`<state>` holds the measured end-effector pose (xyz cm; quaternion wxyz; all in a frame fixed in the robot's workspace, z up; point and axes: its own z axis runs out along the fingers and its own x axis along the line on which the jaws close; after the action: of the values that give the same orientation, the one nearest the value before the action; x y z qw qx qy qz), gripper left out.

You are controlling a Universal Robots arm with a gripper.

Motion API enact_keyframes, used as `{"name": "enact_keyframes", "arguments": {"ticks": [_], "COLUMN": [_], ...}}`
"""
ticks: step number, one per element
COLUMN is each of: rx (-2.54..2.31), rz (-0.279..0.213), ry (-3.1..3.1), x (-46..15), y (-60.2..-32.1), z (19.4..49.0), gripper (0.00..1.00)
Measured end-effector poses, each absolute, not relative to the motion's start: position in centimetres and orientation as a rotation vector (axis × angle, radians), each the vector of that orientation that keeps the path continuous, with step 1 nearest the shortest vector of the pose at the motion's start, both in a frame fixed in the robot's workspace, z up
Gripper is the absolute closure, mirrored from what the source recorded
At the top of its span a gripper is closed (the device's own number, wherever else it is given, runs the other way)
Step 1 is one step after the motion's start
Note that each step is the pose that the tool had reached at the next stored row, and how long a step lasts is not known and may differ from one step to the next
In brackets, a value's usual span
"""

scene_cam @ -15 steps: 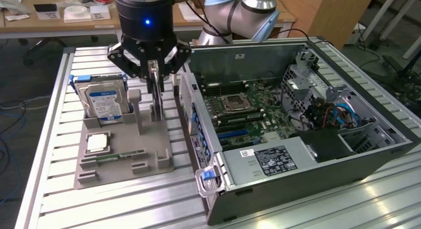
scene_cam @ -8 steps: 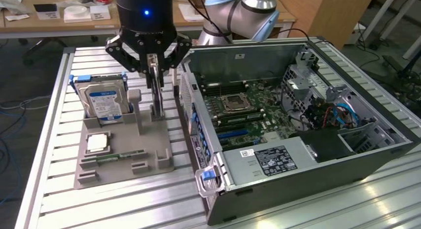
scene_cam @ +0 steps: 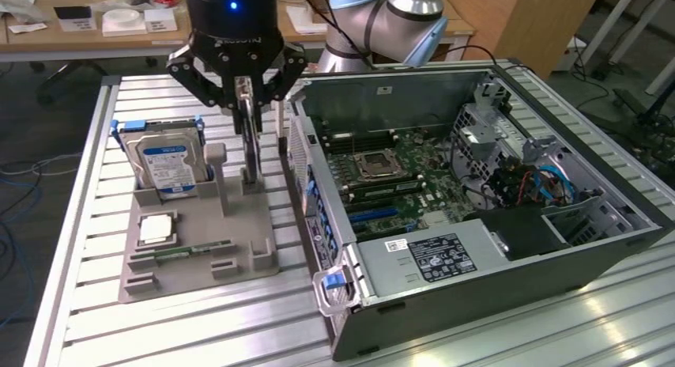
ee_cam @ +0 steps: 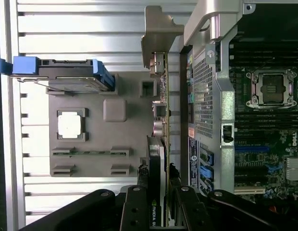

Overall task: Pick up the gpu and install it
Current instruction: 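Pick up the gpu and move the gpu toward the slot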

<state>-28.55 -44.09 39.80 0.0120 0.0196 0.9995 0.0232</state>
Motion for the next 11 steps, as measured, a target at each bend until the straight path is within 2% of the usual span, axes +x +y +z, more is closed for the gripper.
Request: {"name": "enact_keyframes", "arguments": {"ticks": [11], "rx": [0.061], "rz": [0.072], "ry": [3.116], "x": [-28.6], "y": [-44.1], "z": [41.5], "gripper": [0.73]}}
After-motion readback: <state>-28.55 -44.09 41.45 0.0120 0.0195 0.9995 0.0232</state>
